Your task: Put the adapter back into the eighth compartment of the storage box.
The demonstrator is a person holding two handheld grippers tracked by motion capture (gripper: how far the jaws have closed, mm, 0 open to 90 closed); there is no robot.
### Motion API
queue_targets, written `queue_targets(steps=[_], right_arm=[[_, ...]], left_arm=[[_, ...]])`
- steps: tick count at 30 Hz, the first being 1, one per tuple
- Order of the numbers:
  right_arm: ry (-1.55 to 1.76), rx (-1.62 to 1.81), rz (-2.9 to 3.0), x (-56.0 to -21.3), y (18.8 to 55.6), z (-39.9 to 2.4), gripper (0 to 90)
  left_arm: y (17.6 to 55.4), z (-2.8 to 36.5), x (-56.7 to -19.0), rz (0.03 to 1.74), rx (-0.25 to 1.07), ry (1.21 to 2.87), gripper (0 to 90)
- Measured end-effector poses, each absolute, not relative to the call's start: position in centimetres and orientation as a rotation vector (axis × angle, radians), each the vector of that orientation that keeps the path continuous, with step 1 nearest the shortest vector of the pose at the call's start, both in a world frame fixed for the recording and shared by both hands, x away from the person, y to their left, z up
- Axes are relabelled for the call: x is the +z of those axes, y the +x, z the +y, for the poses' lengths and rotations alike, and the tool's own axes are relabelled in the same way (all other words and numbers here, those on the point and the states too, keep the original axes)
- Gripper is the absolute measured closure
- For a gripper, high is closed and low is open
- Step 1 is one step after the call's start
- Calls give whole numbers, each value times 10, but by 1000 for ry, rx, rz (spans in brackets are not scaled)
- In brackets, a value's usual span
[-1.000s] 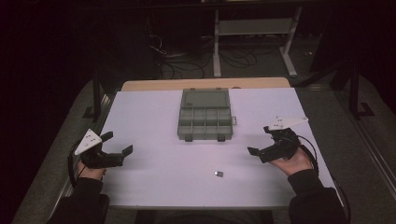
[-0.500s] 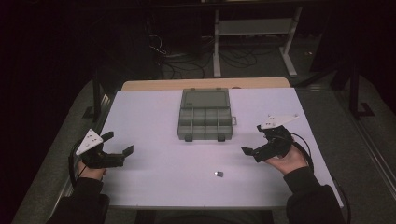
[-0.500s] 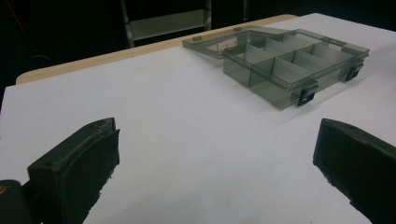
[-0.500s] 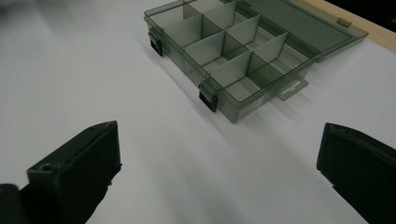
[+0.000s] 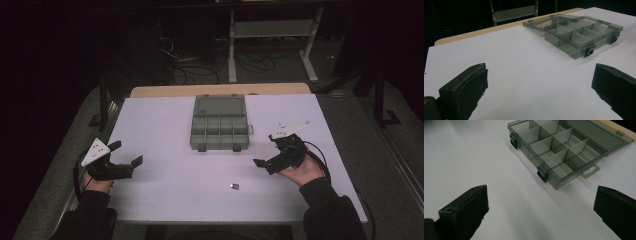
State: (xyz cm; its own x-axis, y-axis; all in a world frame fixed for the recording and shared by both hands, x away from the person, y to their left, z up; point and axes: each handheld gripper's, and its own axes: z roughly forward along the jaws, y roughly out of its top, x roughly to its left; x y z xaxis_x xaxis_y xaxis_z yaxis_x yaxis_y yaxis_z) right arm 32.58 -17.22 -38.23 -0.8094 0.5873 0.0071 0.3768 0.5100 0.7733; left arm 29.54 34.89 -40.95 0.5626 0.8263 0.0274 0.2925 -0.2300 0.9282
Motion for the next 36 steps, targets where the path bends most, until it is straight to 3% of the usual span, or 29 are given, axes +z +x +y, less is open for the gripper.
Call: queue_targets(steps=[36], right_arm=[[705, 1121, 2633, -388, 326, -136, 0]], left_arm=[[295, 349, -410, 925, 664, 1787, 0]])
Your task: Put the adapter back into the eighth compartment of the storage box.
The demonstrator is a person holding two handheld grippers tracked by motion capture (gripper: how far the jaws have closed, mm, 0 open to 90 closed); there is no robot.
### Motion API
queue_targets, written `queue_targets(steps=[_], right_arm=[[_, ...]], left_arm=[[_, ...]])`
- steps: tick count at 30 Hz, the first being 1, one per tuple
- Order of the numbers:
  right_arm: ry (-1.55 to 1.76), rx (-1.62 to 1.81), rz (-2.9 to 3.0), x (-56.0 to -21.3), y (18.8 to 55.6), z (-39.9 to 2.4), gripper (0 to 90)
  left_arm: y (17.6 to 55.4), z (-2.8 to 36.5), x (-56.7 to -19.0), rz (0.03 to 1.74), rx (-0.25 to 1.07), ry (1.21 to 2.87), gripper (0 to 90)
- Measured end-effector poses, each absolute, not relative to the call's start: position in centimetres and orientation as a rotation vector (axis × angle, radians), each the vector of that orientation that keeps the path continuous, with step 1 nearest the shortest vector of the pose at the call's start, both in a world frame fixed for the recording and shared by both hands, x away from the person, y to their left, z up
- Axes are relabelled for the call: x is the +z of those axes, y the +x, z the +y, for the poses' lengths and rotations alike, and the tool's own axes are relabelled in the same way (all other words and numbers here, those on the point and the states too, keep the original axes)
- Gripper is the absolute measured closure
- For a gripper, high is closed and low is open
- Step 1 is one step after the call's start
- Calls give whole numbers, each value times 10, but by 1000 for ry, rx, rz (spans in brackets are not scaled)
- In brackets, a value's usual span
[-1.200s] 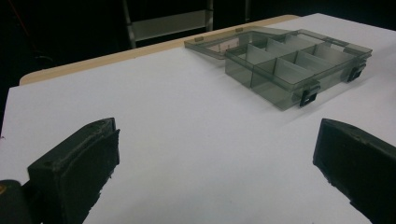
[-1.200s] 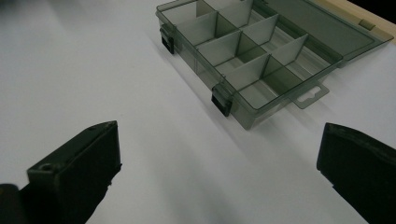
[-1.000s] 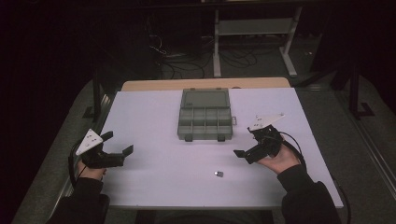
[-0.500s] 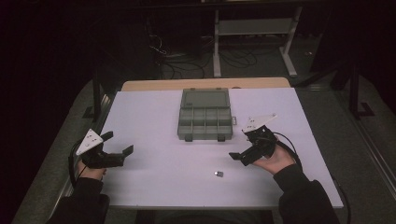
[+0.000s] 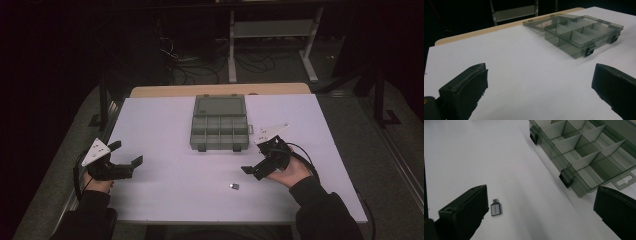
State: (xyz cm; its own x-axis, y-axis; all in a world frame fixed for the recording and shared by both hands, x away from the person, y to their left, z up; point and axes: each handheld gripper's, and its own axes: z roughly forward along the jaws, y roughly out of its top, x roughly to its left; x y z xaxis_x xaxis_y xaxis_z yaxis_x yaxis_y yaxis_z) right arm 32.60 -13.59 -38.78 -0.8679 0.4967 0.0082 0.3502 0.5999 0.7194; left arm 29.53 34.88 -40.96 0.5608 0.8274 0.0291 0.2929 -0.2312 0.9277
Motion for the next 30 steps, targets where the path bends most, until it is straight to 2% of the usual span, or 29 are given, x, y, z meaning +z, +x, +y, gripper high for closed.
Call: queue_targets(steps=[30], right_arm=[[604, 1063, 2742, -397, 320, -107, 0]], left_arm=[[295, 349, -410, 925, 663, 1789, 0]])
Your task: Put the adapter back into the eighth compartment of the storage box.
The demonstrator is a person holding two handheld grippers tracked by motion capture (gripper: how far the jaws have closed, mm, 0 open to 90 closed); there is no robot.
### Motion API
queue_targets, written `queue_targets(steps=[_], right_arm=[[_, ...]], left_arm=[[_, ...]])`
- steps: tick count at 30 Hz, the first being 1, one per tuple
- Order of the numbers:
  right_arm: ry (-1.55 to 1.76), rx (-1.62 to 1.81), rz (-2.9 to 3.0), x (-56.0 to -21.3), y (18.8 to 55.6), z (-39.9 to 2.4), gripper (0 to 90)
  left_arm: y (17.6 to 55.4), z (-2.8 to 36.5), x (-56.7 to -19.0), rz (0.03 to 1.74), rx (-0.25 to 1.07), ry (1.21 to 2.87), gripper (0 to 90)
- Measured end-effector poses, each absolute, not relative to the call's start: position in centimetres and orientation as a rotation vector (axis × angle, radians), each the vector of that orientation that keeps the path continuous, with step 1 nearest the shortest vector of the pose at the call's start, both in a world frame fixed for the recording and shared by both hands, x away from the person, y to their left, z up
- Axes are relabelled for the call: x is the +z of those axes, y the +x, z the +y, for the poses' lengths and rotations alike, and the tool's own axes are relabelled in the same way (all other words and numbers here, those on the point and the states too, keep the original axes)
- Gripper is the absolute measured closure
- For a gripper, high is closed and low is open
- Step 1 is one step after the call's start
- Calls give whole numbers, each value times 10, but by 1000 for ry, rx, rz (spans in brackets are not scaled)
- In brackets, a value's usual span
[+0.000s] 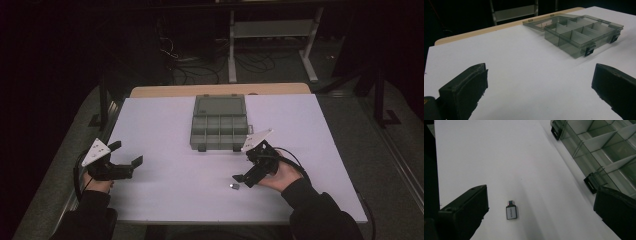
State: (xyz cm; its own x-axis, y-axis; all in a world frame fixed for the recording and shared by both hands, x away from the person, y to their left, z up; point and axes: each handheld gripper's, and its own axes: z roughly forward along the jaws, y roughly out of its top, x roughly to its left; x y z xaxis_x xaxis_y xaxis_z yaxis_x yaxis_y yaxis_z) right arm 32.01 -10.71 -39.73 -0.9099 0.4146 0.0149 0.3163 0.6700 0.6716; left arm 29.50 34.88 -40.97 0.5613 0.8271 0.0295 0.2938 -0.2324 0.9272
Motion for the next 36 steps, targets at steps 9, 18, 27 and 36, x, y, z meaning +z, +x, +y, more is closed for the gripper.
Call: queue_targets(steps=[9, 18, 27, 36], right_arm=[[573, 1045, 2797, -403, 317, -95, 0], [554, 1023, 2820, -406, 316, -91, 0], [530, 995, 2846, -409, 314, -86, 0], [512, 949, 2882, -415, 313, -82, 0]], left_arm=[[295, 349, -410, 926, 663, 1788, 0], [295, 349, -410, 925, 663, 1789, 0], [295, 349, -410, 924, 663, 1789, 0], [295, 349, -410, 925, 662, 1789, 0]])
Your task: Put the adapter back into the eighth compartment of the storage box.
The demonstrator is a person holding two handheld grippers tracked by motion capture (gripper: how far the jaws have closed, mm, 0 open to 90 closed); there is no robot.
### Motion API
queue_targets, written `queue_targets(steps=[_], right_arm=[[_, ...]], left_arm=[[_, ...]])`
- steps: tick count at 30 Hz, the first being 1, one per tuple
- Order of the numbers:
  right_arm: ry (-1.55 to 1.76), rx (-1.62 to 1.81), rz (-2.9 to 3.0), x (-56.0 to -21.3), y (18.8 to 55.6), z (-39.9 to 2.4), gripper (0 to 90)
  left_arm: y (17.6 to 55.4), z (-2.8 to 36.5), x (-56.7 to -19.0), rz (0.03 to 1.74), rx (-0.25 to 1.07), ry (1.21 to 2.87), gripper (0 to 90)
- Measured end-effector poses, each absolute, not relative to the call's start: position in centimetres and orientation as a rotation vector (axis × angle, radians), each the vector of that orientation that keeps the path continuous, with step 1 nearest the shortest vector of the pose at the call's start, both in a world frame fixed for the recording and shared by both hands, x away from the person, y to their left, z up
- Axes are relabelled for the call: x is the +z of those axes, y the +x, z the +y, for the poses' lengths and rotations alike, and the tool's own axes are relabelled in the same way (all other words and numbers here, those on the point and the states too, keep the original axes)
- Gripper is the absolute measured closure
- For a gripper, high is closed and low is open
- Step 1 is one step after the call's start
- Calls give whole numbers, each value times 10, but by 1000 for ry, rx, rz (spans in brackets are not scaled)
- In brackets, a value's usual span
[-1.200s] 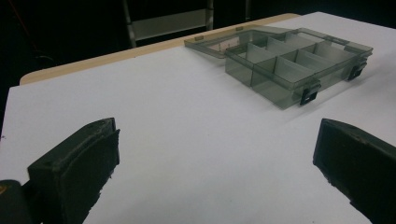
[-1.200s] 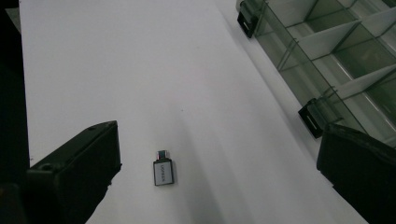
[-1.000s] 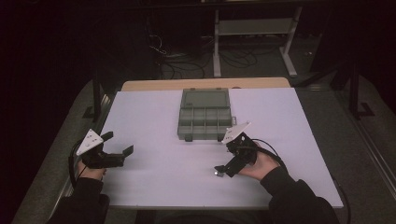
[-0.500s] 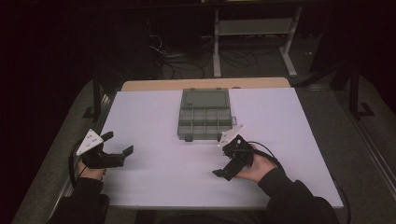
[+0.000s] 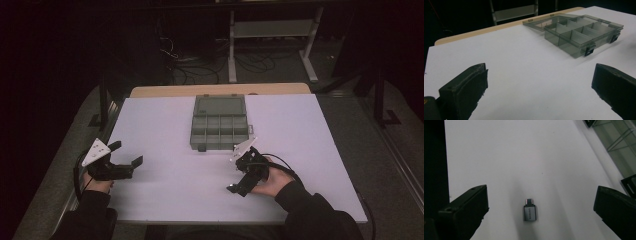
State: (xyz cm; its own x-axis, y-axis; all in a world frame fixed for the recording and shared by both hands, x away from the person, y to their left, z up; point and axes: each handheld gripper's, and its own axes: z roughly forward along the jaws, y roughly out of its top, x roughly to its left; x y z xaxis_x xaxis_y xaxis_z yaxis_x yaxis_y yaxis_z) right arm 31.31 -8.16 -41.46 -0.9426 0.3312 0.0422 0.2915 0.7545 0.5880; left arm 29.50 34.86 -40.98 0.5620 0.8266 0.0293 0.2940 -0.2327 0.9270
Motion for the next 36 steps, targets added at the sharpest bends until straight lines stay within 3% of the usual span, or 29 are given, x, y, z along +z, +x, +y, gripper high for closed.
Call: queue_targets(steps=[8, 22, 29, 30, 33, 36], right_arm=[[512, 912, 2882, -417, 313, -80, 0], [505, 866, 2966, -423, 315, -83, 187], [483, 845, 2985, -424, 314, -82, 231], [474, 828, 2989, -425, 313, -82, 295], [472, 821, 2988, -426, 313, -81, 307], [456, 784, 3001, -428, 312, -79, 393]], left_arm=[[295, 349, -410, 925, 663, 1790, 0], [295, 348, -410, 923, 663, 1789, 0], [295, 348, -410, 923, 663, 1790, 0], [295, 348, -410, 923, 663, 1789, 0], [295, 348, -410, 923, 664, 1789, 0], [295, 348, -410, 924, 663, 1790, 0]])
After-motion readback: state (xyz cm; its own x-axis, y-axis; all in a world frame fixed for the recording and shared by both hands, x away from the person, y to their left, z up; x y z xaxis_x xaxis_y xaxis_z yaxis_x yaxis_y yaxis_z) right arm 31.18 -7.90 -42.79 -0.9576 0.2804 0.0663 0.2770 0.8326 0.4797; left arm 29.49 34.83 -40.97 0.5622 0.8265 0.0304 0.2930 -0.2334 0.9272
